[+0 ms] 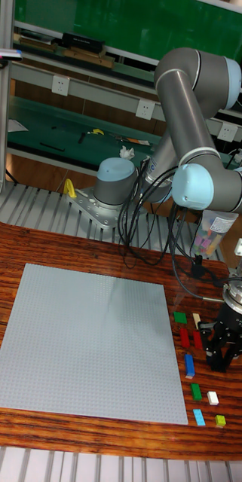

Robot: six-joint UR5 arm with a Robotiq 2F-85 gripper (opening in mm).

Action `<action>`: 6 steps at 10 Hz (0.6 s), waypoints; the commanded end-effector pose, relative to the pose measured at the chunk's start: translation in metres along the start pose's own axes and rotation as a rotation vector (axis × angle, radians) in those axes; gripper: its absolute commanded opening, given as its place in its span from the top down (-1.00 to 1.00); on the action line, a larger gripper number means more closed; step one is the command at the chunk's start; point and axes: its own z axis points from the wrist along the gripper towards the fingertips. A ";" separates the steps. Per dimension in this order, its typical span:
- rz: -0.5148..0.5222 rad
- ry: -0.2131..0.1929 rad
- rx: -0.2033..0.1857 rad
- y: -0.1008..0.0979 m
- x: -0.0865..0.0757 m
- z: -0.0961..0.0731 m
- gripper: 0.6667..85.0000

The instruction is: Build with small Lego blocks

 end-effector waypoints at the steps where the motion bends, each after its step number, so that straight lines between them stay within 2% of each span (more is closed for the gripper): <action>1: -0.021 -0.005 -0.001 -0.001 -0.003 -0.003 0.98; 2: -0.051 0.004 -0.001 -0.001 0.000 -0.003 0.98; 4: -0.112 0.028 -0.008 -0.032 0.002 -0.009 0.98; 6: -0.152 0.020 -0.005 -0.052 0.003 0.001 0.98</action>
